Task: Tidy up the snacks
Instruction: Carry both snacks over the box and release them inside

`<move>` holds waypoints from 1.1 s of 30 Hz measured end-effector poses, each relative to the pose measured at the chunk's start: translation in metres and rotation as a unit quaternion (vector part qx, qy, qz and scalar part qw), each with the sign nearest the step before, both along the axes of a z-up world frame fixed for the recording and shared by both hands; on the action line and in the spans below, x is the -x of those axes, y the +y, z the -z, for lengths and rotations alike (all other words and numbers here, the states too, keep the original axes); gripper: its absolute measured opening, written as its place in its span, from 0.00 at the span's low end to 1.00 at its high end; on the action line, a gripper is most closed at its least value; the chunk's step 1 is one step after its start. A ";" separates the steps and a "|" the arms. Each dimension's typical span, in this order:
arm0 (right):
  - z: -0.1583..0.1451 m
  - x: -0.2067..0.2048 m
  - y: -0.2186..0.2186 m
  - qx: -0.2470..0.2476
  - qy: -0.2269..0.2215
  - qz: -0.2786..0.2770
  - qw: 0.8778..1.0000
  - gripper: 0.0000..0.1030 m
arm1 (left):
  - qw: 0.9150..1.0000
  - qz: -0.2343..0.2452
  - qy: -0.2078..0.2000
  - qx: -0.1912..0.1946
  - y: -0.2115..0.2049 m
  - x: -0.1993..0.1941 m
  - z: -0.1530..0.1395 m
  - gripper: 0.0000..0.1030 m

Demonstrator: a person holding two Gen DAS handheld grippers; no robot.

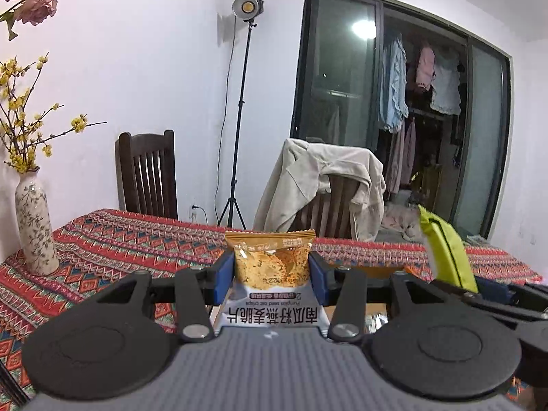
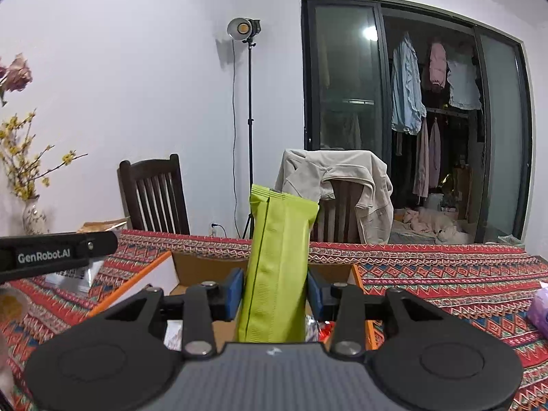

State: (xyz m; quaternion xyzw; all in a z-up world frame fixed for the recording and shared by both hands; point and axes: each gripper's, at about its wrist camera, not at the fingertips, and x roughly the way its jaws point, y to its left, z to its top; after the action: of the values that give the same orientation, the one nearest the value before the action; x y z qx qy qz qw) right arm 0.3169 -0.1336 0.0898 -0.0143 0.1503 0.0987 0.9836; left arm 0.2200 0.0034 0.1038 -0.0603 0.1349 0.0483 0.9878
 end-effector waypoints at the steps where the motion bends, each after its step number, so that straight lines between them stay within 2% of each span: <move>1: 0.000 -0.005 0.001 -0.002 0.000 0.002 1.000 0.37 | 1.000 -0.002 -0.002 0.003 0.000 -0.004 0.000 0.46; 6: 0.006 -0.034 -0.001 -0.019 0.002 0.019 1.000 0.37 | 1.000 -0.018 -0.002 0.017 0.005 -0.032 0.003 0.46; 10: 0.019 -0.046 -0.006 -0.022 -0.002 0.030 0.999 0.37 | 0.999 -0.025 -0.001 0.030 0.013 -0.047 0.017 0.46; 14: 0.031 -0.053 -0.009 -0.023 -0.002 0.022 0.999 0.37 | 0.999 -0.025 0.027 0.023 0.016 -0.061 0.034 0.46; 25: 0.048 -0.070 -0.011 -0.019 0.029 0.015 0.999 0.37 | 0.999 -0.014 0.032 0.012 0.013 -0.060 0.048 0.47; 26: 0.049 -0.071 -0.011 -0.019 0.030 0.015 0.999 0.38 | 0.999 -0.013 0.029 0.014 0.013 -0.059 0.048 0.51; 28: 0.051 -0.071 -0.010 -0.015 0.033 0.016 0.999 0.41 | 1.000 -0.009 0.022 0.014 0.014 -0.058 0.048 0.67; 29: 0.051 -0.071 -0.010 -0.016 0.034 0.014 0.999 0.53 | 1.000 -0.011 0.016 0.014 0.013 -0.057 0.048 0.84; 30: 0.051 -0.070 -0.010 -0.018 0.034 0.014 0.999 0.63 | 1.000 -0.016 0.010 0.013 0.013 -0.055 0.048 0.95; 31: 0.051 -0.067 -0.010 -0.019 0.031 0.014 0.999 0.84 | 1.000 -0.023 0.003 0.010 0.013 -0.052 0.048 0.99; 32: 0.051 -0.066 -0.010 -0.019 0.025 0.017 0.999 0.99 | 1.000 -0.028 -0.004 0.007 0.012 -0.051 0.047 1.00; 33: 0.050 -0.063 -0.011 -0.020 0.020 0.019 0.999 1.00 | 0.999 -0.033 -0.007 0.002 0.011 -0.050 0.047 1.00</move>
State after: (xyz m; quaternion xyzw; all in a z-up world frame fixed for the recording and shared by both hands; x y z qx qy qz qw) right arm 0.3801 -0.1442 0.0396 0.0097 0.1686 0.0834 0.9821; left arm 0.2698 0.0144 0.0570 -0.0669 0.1258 0.0797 0.9866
